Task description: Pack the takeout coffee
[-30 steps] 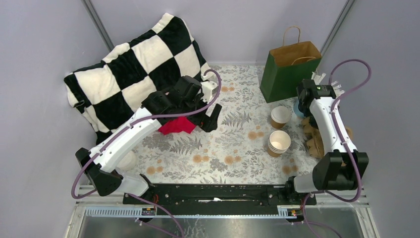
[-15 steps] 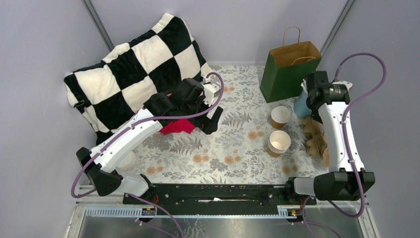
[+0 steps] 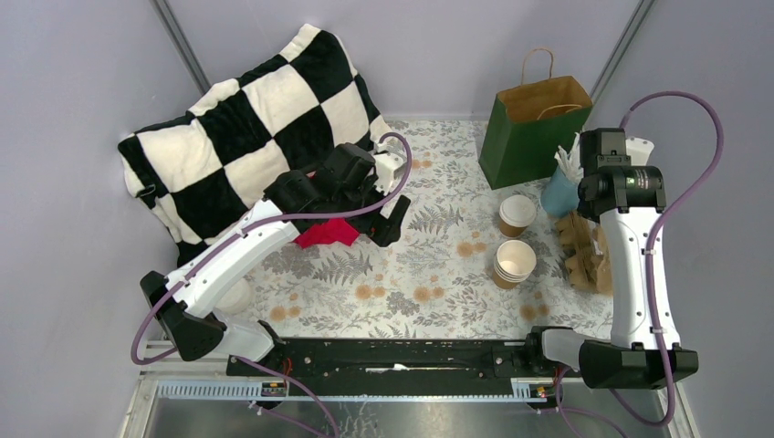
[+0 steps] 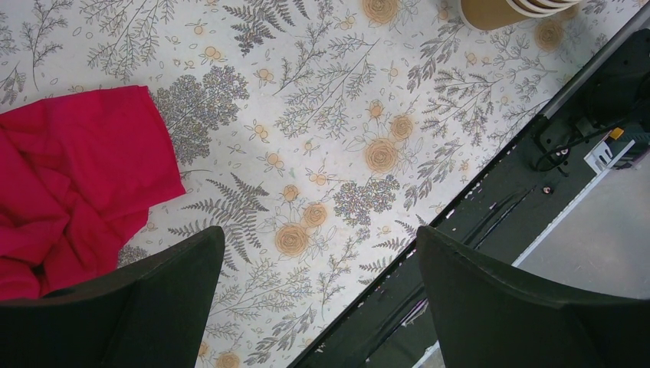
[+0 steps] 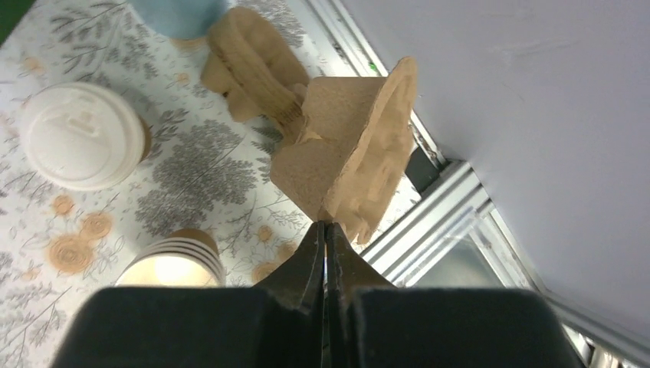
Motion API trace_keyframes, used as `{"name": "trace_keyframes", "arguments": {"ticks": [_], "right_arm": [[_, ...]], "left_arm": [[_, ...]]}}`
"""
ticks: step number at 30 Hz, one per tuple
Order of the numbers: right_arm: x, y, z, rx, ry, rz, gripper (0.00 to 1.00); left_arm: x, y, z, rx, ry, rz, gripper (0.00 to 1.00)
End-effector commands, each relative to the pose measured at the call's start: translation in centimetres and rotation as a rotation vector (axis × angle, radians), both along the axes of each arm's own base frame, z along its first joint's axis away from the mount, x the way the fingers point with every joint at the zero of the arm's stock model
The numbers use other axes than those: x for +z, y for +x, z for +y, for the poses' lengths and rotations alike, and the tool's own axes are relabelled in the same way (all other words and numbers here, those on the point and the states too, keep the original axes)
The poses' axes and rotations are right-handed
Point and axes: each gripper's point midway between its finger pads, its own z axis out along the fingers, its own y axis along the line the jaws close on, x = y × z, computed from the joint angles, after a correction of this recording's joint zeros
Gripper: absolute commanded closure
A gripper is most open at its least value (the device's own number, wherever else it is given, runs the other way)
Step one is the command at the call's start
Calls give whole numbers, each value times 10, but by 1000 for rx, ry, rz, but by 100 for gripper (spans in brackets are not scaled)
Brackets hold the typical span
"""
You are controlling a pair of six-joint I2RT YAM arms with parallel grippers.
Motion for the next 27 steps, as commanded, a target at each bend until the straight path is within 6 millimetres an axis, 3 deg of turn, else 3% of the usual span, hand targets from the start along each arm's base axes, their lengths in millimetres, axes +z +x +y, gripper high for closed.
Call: {"name": "trace_keyframes", "arguments": {"ticks": [1, 4, 11, 17, 22, 27], "right_arm": [[-2, 10, 23, 175, 98, -9, 100], [3, 14, 50, 305, 156, -53, 100], [57, 23, 98, 524, 296, -267, 100], [94, 36, 122, 650, 356, -349, 100], [106, 73, 175, 792, 587, -383, 100], [122, 122, 226, 688, 908, -538, 100]], "left_arm": [[12, 4, -7, -12, -32, -40, 1], [12, 4, -7, -10, -33, -38, 1], [15, 6, -7, 2, -37, -44, 1], [24, 9, -7, 19, -45, -54, 1], [50, 15, -15, 36, -102, -76, 1], [97, 29, -42, 41, -231, -109, 1]]}}
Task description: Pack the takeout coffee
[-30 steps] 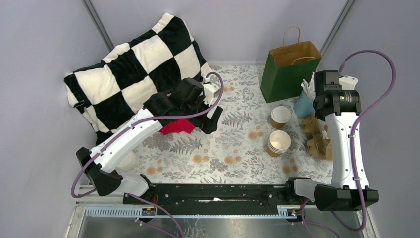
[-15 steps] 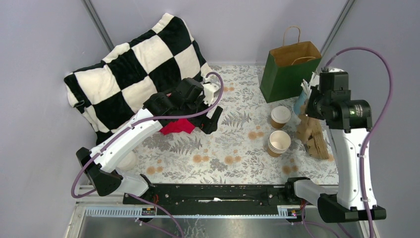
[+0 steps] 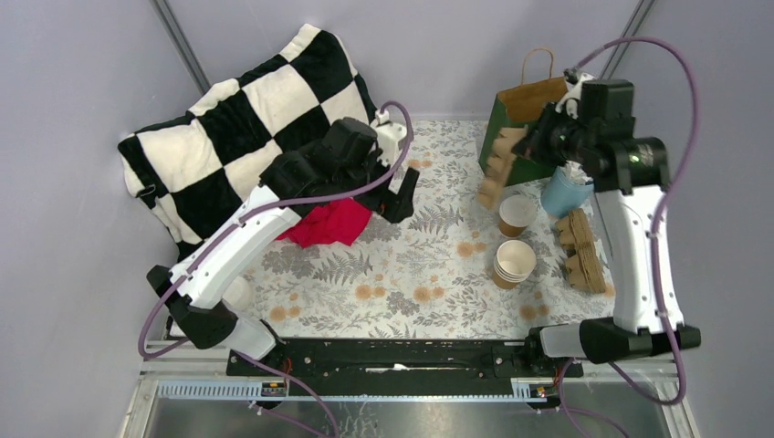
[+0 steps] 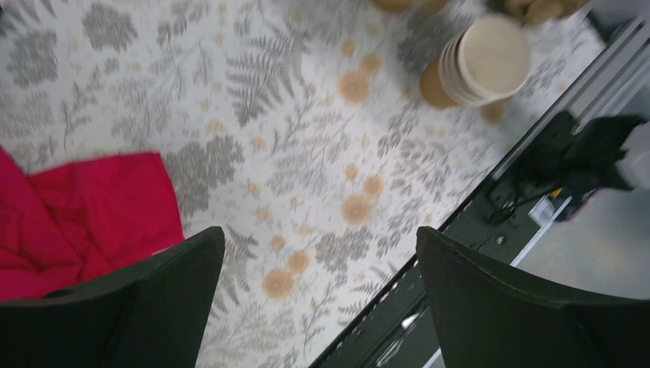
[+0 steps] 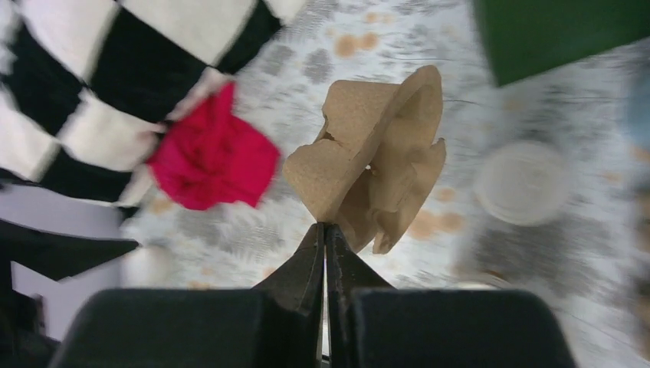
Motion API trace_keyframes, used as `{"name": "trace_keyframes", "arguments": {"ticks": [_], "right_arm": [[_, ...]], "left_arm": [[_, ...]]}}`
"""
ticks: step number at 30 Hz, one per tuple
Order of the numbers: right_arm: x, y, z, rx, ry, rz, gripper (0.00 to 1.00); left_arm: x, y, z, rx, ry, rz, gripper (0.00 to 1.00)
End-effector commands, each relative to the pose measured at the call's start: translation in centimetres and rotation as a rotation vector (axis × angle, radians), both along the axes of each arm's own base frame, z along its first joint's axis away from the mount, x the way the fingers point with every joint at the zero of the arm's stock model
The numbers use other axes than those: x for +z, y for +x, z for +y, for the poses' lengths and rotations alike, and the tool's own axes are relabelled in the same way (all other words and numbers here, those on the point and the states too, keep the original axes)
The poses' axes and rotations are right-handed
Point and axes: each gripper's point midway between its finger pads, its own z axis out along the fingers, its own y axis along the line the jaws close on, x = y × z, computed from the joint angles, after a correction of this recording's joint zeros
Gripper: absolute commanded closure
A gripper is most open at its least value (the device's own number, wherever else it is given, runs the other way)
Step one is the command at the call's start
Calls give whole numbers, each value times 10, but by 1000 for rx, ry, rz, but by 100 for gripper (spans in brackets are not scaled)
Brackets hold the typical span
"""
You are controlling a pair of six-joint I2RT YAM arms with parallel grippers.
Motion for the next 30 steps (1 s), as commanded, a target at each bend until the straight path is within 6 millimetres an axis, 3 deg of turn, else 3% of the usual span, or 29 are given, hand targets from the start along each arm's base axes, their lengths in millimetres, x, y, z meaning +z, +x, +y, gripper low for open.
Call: {"name": "trace_keyframes", "arguments": {"ticks": [1, 3, 5, 10, 16, 21, 26, 30], "right_arm": [[30, 43, 61, 17, 419, -47, 100], [37, 57, 77, -16, 574, -39, 100], [30, 65, 87, -62, 698, 37, 100], [28, 72, 106, -110, 909, 150, 100], [23, 66, 112, -128, 975, 238, 100], [19, 60, 115, -113, 983, 268, 100], [13, 57, 115, -114, 986, 289, 100], [11, 56, 115, -119, 982, 294, 100]], "left_arm": [[60, 14, -27, 16, -168, -66, 1], [75, 18, -33, 25, -215, -75, 1], [85, 21, -40, 35, -259, -73, 2], [80, 35, -53, 69, -275, -56, 11], [63, 55, -59, 120, -225, -63, 31], [54, 61, -60, 154, -178, -95, 39], [45, 67, -49, 226, -67, -160, 56], [44, 62, -35, 281, -15, -194, 64]]}}
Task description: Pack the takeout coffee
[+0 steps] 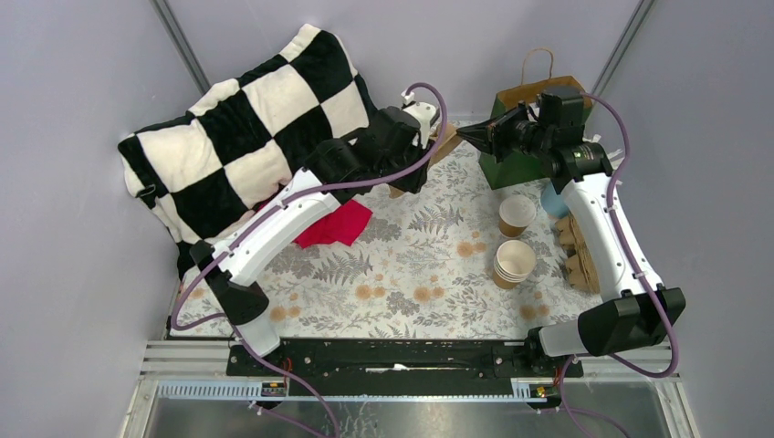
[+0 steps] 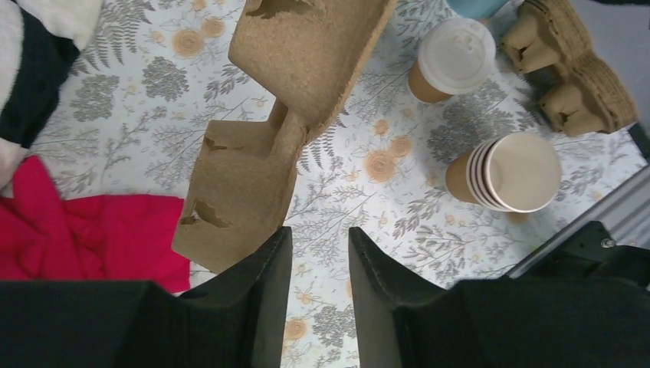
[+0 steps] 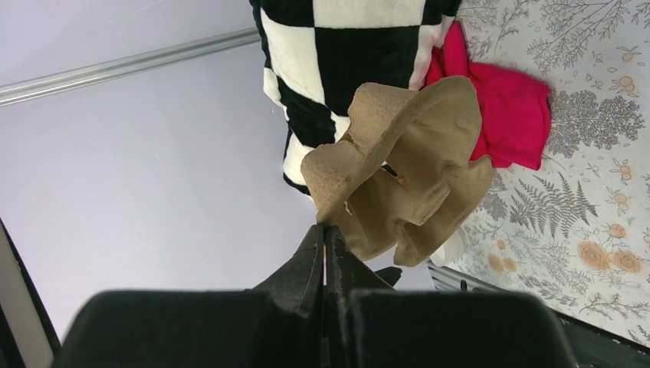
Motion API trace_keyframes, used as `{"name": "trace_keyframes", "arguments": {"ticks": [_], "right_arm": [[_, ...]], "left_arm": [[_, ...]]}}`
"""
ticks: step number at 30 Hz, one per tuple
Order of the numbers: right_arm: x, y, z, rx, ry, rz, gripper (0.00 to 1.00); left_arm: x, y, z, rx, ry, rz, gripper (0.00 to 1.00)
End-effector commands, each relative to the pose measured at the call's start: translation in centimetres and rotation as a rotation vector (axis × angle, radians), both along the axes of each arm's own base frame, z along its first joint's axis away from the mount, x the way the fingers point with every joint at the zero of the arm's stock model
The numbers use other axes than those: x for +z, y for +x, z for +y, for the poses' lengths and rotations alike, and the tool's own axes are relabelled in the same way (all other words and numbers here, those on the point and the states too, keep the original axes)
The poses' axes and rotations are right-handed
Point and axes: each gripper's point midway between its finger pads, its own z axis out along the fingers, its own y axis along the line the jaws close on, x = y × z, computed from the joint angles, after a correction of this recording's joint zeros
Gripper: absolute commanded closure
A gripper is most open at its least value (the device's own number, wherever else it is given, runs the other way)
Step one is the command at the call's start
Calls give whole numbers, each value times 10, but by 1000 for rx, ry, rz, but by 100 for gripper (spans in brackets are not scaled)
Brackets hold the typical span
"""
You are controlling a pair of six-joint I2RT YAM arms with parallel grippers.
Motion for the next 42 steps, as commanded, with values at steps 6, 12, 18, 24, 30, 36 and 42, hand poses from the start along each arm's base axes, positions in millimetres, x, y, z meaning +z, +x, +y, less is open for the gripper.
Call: {"name": "trace_keyframes", "arguments": {"ticks": [6, 12, 18, 24, 30, 36, 42], "right_arm": [[19, -12, 4, 21, 43, -47, 100], [20, -12, 4, 13, 48, -49, 100], [16, -12, 4, 8, 62, -31, 100], [15, -9, 5, 4, 75, -17, 100], [12, -10, 6, 17, 67, -21, 100], [-19, -38, -15, 141, -301, -134, 44], [-35, -89, -133, -4, -998, -111, 34]], "left_arm": [[14, 1, 39, 143, 70, -106, 53], [2, 6, 36, 144, 113, -91, 59], [-14, 7, 29, 113, 160, -62, 67], [-19, 13, 31, 107, 214, -89, 69], [-20, 20, 33, 116, 250, -109, 99], [-15, 16, 46, 145, 240, -109, 100], [-25, 17, 81, 207, 258, -76, 100]]}}
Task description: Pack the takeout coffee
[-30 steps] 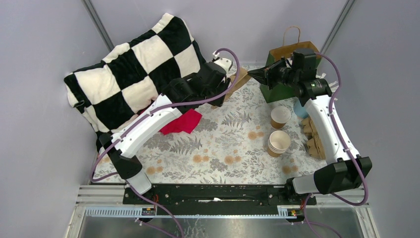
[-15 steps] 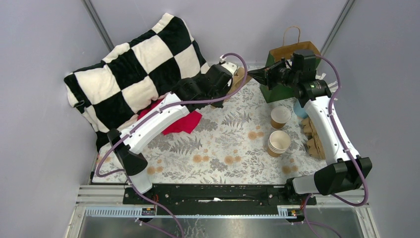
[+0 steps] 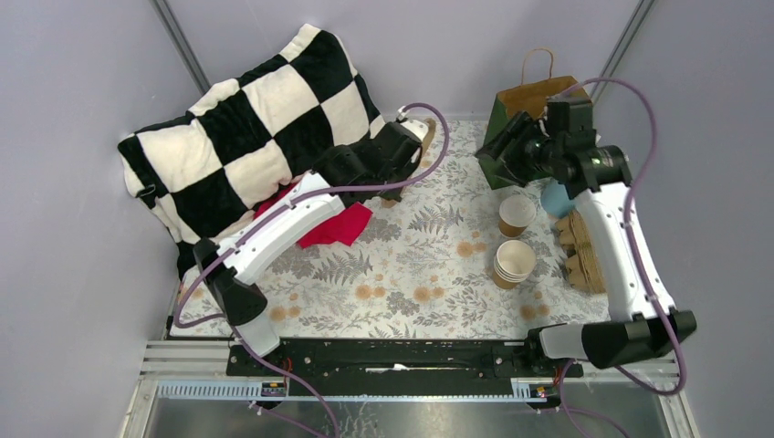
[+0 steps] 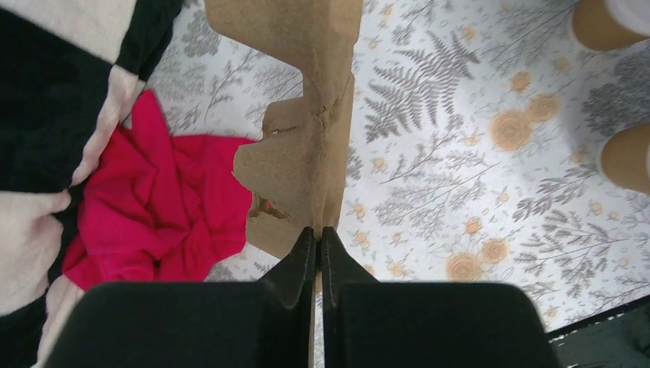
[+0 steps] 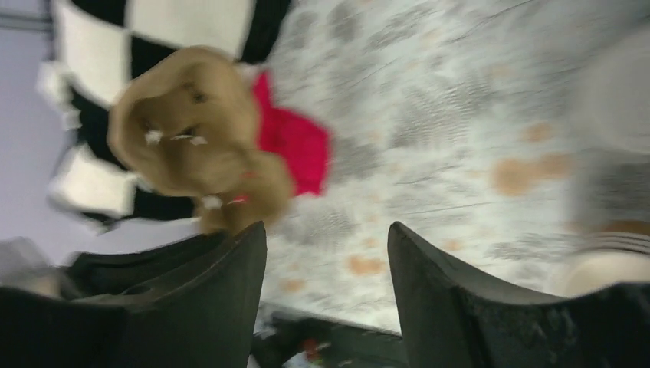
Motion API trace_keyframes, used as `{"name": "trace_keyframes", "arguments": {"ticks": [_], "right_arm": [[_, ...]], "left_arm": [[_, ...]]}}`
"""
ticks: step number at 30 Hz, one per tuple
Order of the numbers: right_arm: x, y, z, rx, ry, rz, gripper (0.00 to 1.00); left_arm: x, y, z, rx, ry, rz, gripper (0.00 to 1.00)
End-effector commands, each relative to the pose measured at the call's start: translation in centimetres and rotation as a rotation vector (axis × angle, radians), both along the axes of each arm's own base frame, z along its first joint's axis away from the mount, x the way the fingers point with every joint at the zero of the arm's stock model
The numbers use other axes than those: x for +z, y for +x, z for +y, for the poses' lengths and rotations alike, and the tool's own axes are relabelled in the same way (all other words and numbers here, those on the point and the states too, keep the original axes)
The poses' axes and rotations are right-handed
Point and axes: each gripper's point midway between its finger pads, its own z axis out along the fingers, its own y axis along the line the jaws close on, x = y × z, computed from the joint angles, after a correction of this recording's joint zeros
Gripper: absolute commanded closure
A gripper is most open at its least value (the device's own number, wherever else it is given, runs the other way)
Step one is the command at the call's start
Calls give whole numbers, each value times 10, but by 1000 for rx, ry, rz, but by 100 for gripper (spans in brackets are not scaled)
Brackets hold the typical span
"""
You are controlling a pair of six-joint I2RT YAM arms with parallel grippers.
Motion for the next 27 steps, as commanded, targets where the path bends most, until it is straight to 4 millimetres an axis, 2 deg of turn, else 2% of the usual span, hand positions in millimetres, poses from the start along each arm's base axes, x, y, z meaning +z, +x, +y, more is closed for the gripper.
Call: {"name": "trace_keyframes", "arguments": {"ticks": [1, 2, 4, 5, 8, 10, 12, 14, 17, 19, 21, 23, 27], "right_arm": [[14, -67, -116, -145, -628, -97, 34], [16, -77, -132, -178, -701, -116, 33], [22, -98, -168, -307, -833, -113, 24], [23, -108, -185, -363, -896, -82, 24], [7, -125, -217, -465, -1025, 31, 26], [-15, -127, -226, -496, -978, 77, 24], [-52, -131, -236, -518, -880, 159, 23], [-80, -133, -252, -564, -792, 215, 22], [-106, -121, -265, -585, -674, 254, 21], [-109, -111, -275, -605, -684, 262, 20], [-107, -103, -287, -638, -694, 264, 13], [-114, -99, -297, -648, -691, 290, 10], [-149, -99, -308, -652, -671, 362, 7]], "left_arm": [[18, 5, 42, 99, -36, -41, 100], [15, 7, 49, 113, -48, -27, 100], [13, 10, 61, 130, -88, -8, 100], [12, 11, 64, 132, -103, -1, 100], [11, 7, 61, 94, -133, 6, 100], [9, 1, 55, 60, -151, 11, 100], [8, -10, 48, 18, -137, -1, 100], [10, -19, 46, -10, -130, -20, 100], [11, -28, 50, -21, -117, -38, 100], [12, -32, 53, -30, -117, -48, 100], [15, -34, 56, -31, -117, -60, 100], [19, -35, 61, -27, -118, -74, 100], [22, -38, 70, -25, -107, -98, 100]]}}
